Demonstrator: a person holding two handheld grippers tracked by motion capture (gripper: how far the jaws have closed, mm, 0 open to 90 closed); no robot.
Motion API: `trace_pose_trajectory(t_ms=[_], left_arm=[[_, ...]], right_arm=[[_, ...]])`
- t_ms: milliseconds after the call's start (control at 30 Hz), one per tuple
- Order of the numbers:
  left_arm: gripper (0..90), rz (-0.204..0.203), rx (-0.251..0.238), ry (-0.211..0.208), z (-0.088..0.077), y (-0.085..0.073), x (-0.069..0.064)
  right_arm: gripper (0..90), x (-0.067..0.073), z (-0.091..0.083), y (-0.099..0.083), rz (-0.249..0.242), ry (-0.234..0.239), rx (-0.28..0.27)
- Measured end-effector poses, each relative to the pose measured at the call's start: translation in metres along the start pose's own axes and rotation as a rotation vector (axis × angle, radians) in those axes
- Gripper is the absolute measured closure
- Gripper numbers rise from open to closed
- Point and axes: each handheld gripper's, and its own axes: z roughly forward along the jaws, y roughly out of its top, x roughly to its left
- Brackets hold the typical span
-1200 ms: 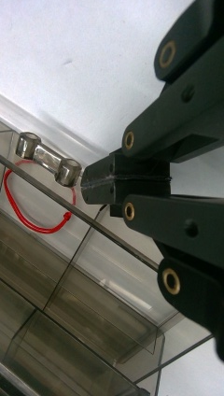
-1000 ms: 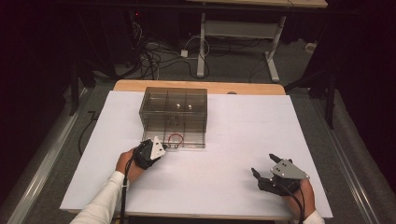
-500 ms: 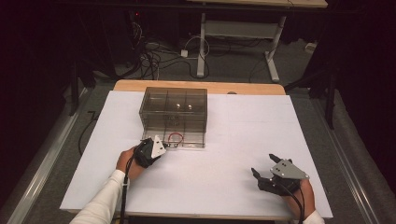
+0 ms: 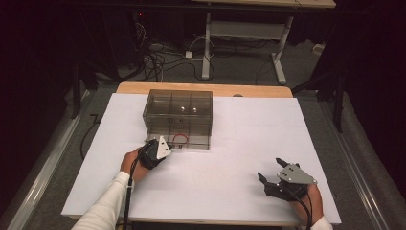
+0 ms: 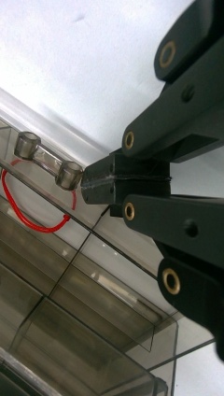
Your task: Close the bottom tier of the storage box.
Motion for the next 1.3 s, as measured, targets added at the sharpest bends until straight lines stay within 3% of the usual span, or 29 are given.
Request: trace_pose_trajectory(t_ms=[1300], left_arm=[[87.3,0.002,0.012,0.012,0.012,0.007,0.012]], right_arm=[[22.3,0.001,0.001,0.000,-0.006,0.000,0.002]])
